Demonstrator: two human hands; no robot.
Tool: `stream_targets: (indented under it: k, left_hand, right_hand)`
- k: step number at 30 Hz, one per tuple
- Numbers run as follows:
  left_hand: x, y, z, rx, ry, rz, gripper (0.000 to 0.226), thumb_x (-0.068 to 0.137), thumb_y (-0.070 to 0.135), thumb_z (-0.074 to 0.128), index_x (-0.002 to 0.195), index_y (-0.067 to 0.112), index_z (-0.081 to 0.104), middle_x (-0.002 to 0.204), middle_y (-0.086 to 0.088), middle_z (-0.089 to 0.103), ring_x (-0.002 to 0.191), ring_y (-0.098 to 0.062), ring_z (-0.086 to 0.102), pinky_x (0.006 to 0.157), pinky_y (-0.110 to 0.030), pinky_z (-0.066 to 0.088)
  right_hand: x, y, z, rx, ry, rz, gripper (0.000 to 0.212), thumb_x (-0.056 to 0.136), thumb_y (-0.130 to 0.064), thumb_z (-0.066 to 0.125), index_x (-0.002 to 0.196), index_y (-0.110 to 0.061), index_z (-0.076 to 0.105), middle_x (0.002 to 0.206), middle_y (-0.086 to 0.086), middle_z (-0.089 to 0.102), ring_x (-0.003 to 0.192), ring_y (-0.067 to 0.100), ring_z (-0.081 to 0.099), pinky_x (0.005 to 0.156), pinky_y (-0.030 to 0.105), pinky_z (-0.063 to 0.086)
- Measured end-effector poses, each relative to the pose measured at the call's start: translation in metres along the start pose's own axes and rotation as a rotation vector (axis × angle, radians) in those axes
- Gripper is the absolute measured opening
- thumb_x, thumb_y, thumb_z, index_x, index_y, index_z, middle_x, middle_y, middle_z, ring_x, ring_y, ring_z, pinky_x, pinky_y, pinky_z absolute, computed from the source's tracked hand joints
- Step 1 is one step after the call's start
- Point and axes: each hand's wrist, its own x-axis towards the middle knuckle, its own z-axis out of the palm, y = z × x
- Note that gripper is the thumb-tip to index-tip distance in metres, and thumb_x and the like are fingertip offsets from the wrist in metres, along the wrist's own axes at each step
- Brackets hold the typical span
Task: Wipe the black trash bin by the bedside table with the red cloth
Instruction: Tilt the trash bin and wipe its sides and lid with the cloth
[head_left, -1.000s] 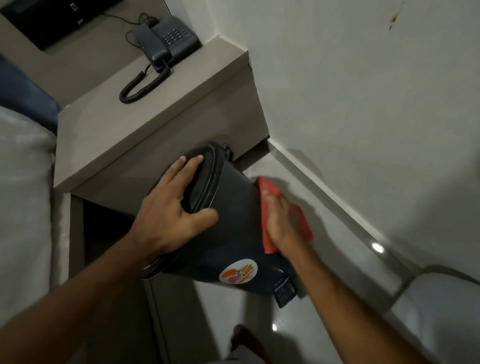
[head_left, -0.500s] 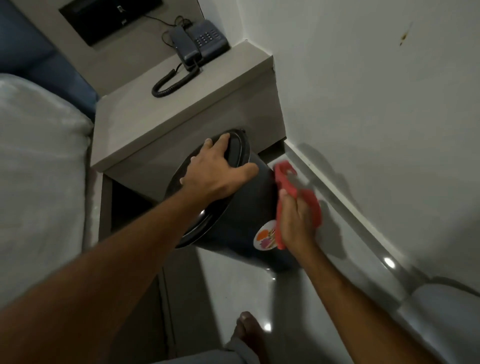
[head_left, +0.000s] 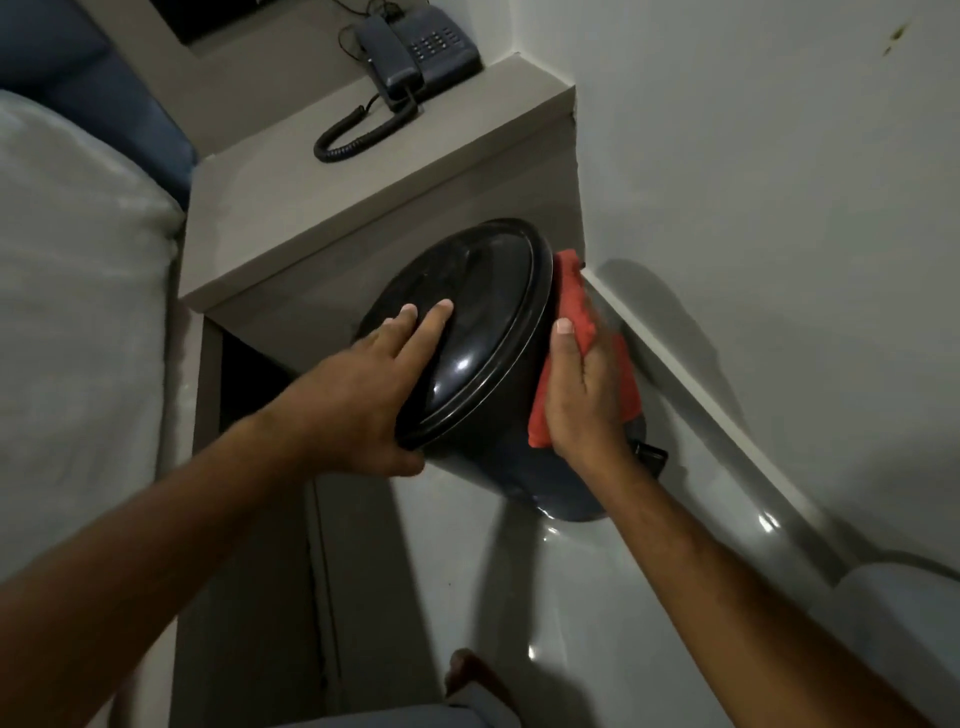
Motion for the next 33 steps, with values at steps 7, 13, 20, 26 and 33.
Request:
stream_targets:
  k: [7, 13, 20, 26, 33]
  left_hand:
    - [0.032, 0.038, -0.026, 0.140, 0.282, -0.108, 0.113, 0.061, 0.081, 0.040, 0.153, 0.021, 0.013, 0.088, -0.004, 0.064, 0.066, -0.018, 0.050, 0.058, -0.028, 0.044]
    - [0.063, 0.053, -0.031, 0.219, 0.319, -0.318, 0.129, 0.051, 0.102, 0.023, 0.150, 0.019, 0.026, 0.104, -0.009, 0.071, 0.089, -0.031, 0.067, 0.058, -0.032, 0.043]
    - [0.059, 0.024, -0.024, -0.088, 0.151, -0.031, 0.122, 0.058, 0.074, 0.060, 0.151, 0.037, -0.008, 0.149, -0.016, 0.041, 0.126, -0.033, 0.049, 0.103, -0.044, 0.039]
    - [0.064, 0.019, -0.038, 0.011, 0.282, -0.183, 0.114, 0.056, 0.081, 0.045, 0.148, 0.017, 0.029, 0.085, -0.004, 0.059, 0.072, -0.022, 0.051, 0.068, -0.032, 0.046]
    - [0.052, 0.001, -0.036, -0.253, 0.074, -0.330, 0.128, 0.048, 0.098, 0.047, 0.152, 0.030, 0.015, 0.136, -0.011, 0.057, 0.113, -0.030, 0.057, 0.085, -0.031, 0.038]
  right_hand:
    - [0.005, -0.002, -0.024, 0.275, -0.095, 0.076, 0.036, 0.103, -0.048, 0.036, 0.127, -0.050, 0.062, 0.107, -0.050, 0.064, 0.109, -0.023, 0.058, 0.086, -0.001, 0.044]
    - [0.005, 0.002, -0.028, 0.246, -0.164, 0.104, 0.044, 0.096, -0.063, 0.037, 0.128, -0.046, 0.062, 0.125, -0.017, 0.070, 0.119, 0.000, 0.064, 0.100, 0.025, 0.053]
    - [0.019, 0.007, -0.033, 0.282, -0.134, 0.121, 0.060, 0.093, -0.065, 0.040, 0.140, -0.032, 0.056, 0.127, -0.019, 0.069, 0.121, -0.003, 0.061, 0.101, 0.022, 0.051]
    - [0.016, 0.001, -0.028, 0.227, -0.221, 0.125, 0.042, 0.101, -0.059, 0.033, 0.124, -0.046, 0.065, 0.117, -0.028, 0.071, 0.118, -0.011, 0.060, 0.096, 0.009, 0.046]
    - [-0.002, -0.006, -0.008, -0.101, -0.210, -0.085, 0.068, 0.098, -0.056, 0.024, 0.158, -0.024, 0.029, 0.167, 0.002, 0.030, 0.154, 0.013, 0.015, 0.126, 0.053, 0.011]
